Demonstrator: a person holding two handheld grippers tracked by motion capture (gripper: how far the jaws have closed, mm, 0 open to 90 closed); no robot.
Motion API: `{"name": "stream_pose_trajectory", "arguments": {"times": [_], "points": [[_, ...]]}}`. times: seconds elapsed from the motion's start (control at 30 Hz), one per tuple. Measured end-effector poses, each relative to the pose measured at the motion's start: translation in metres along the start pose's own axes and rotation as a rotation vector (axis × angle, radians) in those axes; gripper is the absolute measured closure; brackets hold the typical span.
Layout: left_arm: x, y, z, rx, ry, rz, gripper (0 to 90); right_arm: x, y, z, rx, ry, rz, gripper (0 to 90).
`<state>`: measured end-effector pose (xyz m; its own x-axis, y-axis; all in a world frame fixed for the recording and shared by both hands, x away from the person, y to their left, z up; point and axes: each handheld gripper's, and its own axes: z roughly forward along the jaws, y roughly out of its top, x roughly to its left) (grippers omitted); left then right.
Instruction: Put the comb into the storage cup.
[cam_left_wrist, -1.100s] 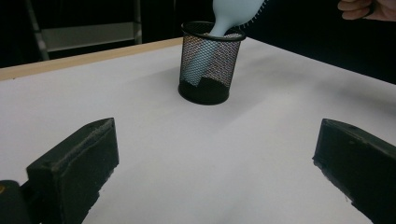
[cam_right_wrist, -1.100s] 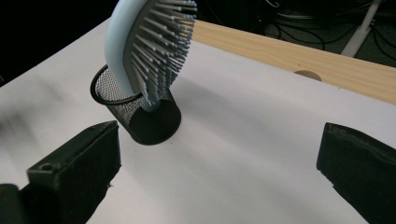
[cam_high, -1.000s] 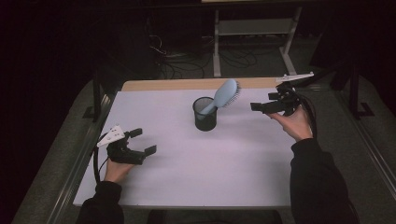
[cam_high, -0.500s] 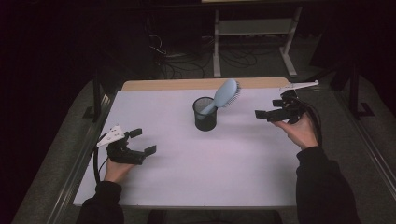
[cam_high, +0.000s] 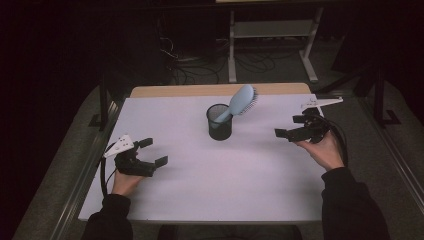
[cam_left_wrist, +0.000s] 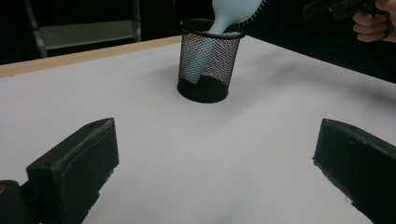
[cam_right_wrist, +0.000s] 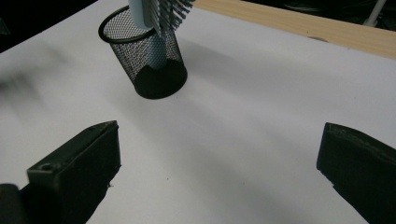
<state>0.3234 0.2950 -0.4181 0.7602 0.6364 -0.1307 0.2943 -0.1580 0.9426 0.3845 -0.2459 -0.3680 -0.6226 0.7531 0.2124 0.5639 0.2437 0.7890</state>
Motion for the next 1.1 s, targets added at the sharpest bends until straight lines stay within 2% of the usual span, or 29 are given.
{"name": "stream_pose_trajectory", "arguments": {"times": [0.67,1.1], "points": [[0.0,0.0,0.0,0.003,0.0,-0.003,0.0,0.009,-0.041,-0.008,0.008,0.006,-0.013,0.0],[0.001,-0.001,0.0,0.003,0.0,-0.005,0.0,0.021,-0.056,-0.012,0.004,0.016,-0.037,0.0]]}}
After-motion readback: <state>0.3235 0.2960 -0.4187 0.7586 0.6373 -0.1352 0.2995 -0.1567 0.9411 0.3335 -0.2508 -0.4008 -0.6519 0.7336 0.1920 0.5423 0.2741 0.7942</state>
